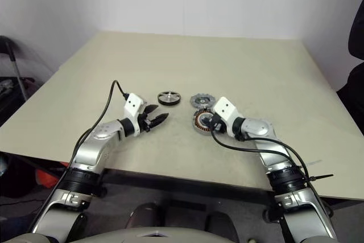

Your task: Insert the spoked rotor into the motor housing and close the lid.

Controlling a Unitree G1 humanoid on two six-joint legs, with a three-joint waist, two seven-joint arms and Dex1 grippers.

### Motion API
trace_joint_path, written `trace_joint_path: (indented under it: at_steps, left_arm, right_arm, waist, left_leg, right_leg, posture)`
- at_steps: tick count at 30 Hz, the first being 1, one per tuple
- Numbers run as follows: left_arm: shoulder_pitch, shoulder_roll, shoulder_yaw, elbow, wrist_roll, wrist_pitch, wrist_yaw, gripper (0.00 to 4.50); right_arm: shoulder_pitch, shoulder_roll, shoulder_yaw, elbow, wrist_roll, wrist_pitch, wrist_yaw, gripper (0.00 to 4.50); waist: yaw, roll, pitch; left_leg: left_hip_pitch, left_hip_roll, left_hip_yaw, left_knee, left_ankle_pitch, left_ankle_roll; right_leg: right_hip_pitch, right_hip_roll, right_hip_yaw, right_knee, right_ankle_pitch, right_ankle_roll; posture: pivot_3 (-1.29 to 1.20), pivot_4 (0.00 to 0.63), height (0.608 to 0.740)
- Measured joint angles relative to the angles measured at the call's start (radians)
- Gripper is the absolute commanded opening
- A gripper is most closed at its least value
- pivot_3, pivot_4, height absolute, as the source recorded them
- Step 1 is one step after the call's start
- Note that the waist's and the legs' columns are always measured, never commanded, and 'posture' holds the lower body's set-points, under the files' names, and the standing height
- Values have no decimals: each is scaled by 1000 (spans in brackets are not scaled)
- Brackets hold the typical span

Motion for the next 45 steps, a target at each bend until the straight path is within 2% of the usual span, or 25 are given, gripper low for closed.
trace_joint_path:
  at_steps: [14,20,23,31,36,45]
  left_arm:
    - [-2,-6,5,1,-4,2,14,3123]
    - [-18,-18,79,22,-41,21,65,3123]
    - [-69,-57,160,96,-89,63,124,3123]
    - [-161,-171,250,204,-226,205,169,3123]
    - [-269,-273,376,278,-363,280,242,3123]
    - [-301,-298,414,357,-393,297,294,3123]
  right_arm:
    - [-58,-12,-48,-10,26,13,23,2207]
    - [-67,-73,-89,26,16,18,4,2207]
    - [-95,-98,-109,88,-5,-20,-31,2207]
    - [-106,-89,-112,106,-10,-46,-35,2207]
    - [-105,-85,-112,105,-10,-52,-32,2207]
    - [-107,-86,-116,105,-9,-64,-33,2207]
  waist:
    - [-6,0,0]
    - [-5,0,0]
    - [-5,0,0]
    - [-4,0,1]
    - [-1,-1,1]
    - [-4,-1,1]
  left_leg:
    - [-1,0,0,-1,0,0]
    - [-1,0,0,0,0,0]
    - [0,-1,0,0,0,0]
    - [-4,-1,0,0,0,0]
    - [-5,-1,0,5,-3,5]
    - [-7,0,0,12,-5,9]
  right_leg:
    - [-1,0,0,0,0,0]
    - [-1,0,0,0,0,0]
    - [-1,0,0,0,0,0]
    - [-4,0,0,0,0,0]
    - [-3,0,-1,0,0,-1]
    - [-2,0,-1,0,0,0]
  posture:
    - [0,0,740]
    - [0,0,740]
    - [0,0,740]
    - [0,0,740]
    - [0,0,740]
    - [0,0,740]
